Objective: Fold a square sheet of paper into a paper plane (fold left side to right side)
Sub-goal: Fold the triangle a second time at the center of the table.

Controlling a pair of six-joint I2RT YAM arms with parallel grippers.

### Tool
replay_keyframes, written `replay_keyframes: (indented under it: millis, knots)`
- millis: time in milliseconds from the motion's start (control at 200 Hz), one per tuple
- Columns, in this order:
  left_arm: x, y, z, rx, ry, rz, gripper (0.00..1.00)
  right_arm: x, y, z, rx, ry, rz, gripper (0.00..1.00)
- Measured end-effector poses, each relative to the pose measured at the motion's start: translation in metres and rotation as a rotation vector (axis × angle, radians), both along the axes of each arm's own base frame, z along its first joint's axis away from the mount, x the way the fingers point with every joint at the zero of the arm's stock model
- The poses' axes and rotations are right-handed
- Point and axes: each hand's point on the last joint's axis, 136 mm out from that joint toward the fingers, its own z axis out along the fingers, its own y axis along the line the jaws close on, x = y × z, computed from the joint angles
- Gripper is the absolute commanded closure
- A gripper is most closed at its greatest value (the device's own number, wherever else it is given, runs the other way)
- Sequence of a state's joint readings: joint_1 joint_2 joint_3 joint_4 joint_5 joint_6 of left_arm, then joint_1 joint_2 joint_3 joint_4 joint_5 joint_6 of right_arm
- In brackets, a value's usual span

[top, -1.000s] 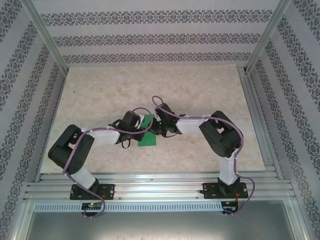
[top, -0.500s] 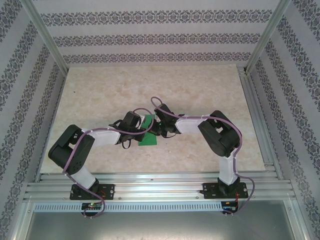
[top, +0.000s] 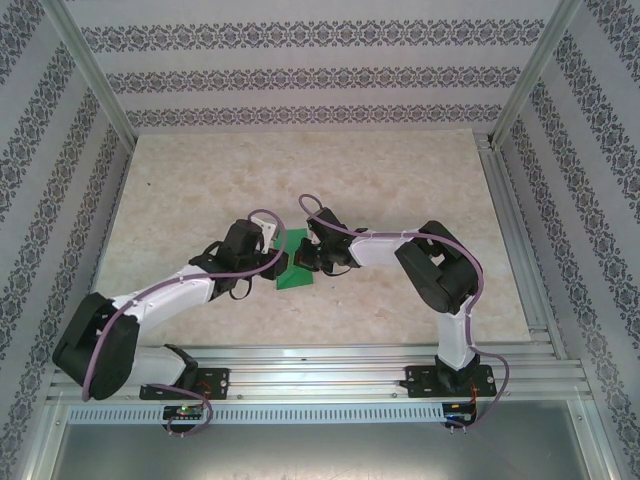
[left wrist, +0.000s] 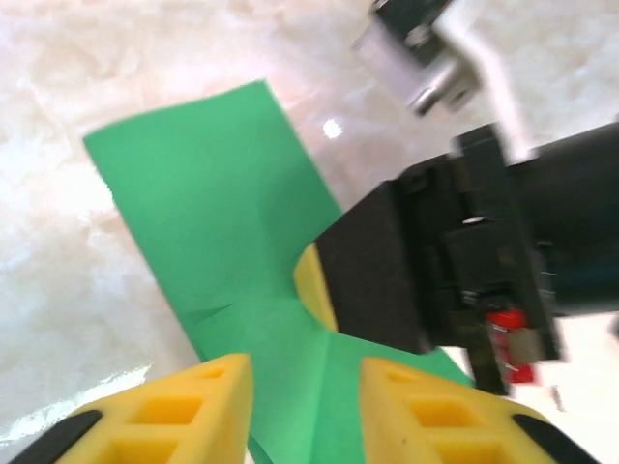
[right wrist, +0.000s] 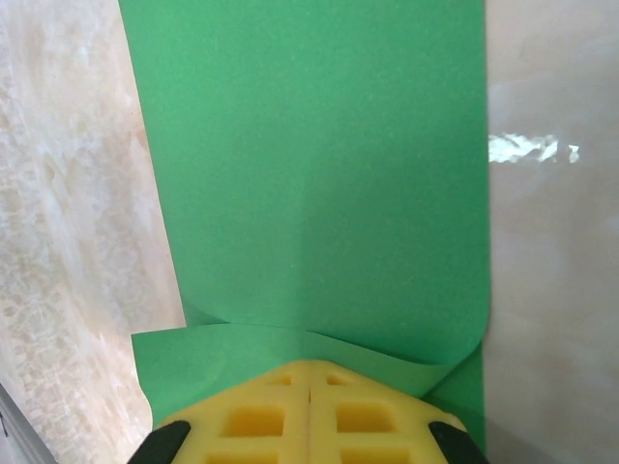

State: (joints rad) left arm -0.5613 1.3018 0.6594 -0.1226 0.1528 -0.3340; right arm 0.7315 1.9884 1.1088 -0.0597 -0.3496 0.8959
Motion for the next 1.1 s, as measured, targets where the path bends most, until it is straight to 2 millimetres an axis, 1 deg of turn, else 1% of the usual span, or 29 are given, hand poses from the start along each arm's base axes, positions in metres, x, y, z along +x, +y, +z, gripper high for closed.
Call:
replay_keyframes:
  millis: [40, 105, 240, 370, 500, 629, 839, 1104]
  knots:
    - [-0.003, -0.002, 0.004, -0.029, 0.003, -0.008, 0.75, 0.0, 0.0, 0.0, 0.0, 0.0, 0.001, 1.0]
    - [-0.009, -0.007, 0.0, -0.066, 0.033, -0.026, 0.79, 0.0, 0.0, 0.0, 0.0, -0.001, 0.001, 1.0]
    - [-0.021, -0.013, -0.025, -0.098, 0.141, -0.047, 0.82, 0.0, 0.0, 0.0, 0.0, -0.001, 0.001, 1.0]
    - [-0.023, -0.016, -0.046, -0.097, 0.215, -0.038, 0.84, 0.0, 0.0, 0.0, -0.001, -0.003, 0.004, 1.0]
    - [-0.023, -0.017, -0.062, -0.089, 0.258, -0.023, 0.84, 0.0, 0.0, 0.0, -0.001, -0.005, 0.006, 1.0]
    - [-0.022, -0.017, -0.066, -0.09, 0.266, -0.016, 0.84, 0.0, 0.0, 0.0, -0.001, -0.005, 0.006, 1.0]
    - [-0.014, -0.022, -0.061, -0.099, 0.25, -0.018, 0.86, 0.0, 0.0, 0.0, -0.001, -0.005, 0.006, 1.0]
    - [-0.016, -0.021, -0.07, -0.09, 0.268, -0.017, 0.87, 0.0, 0.0, 0.0, -0.002, -0.005, 0.006, 1.0]
